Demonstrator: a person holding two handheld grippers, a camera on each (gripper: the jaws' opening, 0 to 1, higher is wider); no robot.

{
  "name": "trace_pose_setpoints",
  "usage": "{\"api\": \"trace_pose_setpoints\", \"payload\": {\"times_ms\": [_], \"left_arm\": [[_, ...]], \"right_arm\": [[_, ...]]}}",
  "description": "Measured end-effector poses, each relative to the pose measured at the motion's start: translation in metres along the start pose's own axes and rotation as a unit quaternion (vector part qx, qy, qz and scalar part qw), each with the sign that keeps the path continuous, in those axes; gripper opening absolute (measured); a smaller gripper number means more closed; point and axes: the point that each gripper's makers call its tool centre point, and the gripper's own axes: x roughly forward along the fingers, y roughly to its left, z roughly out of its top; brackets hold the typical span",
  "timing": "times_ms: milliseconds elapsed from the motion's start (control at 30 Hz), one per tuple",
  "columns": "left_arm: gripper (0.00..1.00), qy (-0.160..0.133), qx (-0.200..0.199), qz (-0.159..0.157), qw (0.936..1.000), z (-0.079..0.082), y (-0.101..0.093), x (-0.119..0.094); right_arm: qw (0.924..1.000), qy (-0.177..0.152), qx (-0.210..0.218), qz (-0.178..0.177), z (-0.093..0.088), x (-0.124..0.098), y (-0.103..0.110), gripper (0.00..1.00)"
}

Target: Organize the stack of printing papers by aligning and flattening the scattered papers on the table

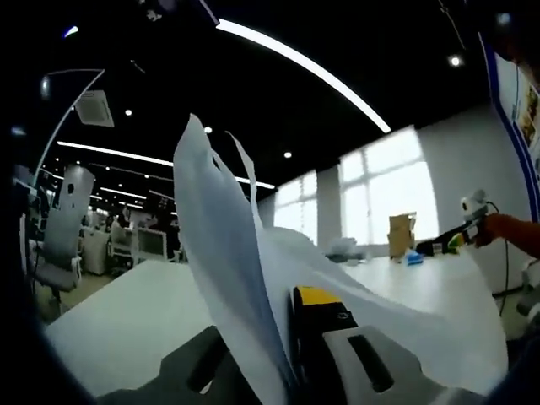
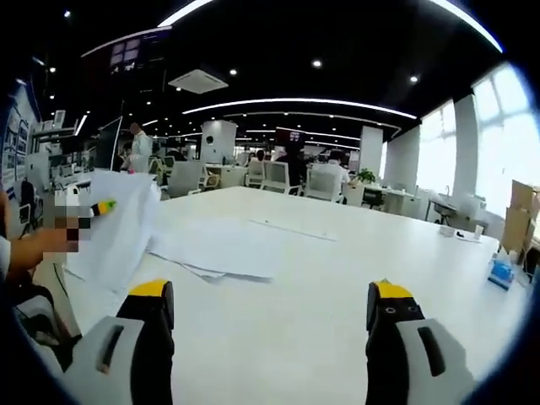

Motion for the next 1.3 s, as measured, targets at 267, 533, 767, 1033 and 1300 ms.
{"api": "trace_pose_setpoints", "payload": {"times_ms": [267,533,767,1033,1300], "left_arm": [[0.09,0.005,0.009,0.003,0.9999,-0.002,0.001,0.001],[0.09,-0.004,0.005,0.006,1.0,0.001,0.002,-0.001],[0.1,-0.014,-0.004,0.006,0.9999,0.004,0.003,-0.002],[0.1,-0.014,-0.005,0.003,0.9999,0.004,0.001,-0.002],[0.1,-0.012,-0.003,-0.002,0.9999,0.004,-0.002,-0.001]], "right_arm": [[0.9997,0.012,-0.011,0.016,0.002,0.01,0.004,0.89],[0.9976,0.045,-0.003,0.052,0.01,0.021,0.008,0.87],[0.9942,0.073,-0.019,0.077,0.025,0.037,0.013,0.87],[0.9914,0.102,-0.032,0.075,0.03,0.055,0.009,0.87],[0.9909,0.109,-0.022,0.076,0.032,0.067,0.009,0.87]]}}
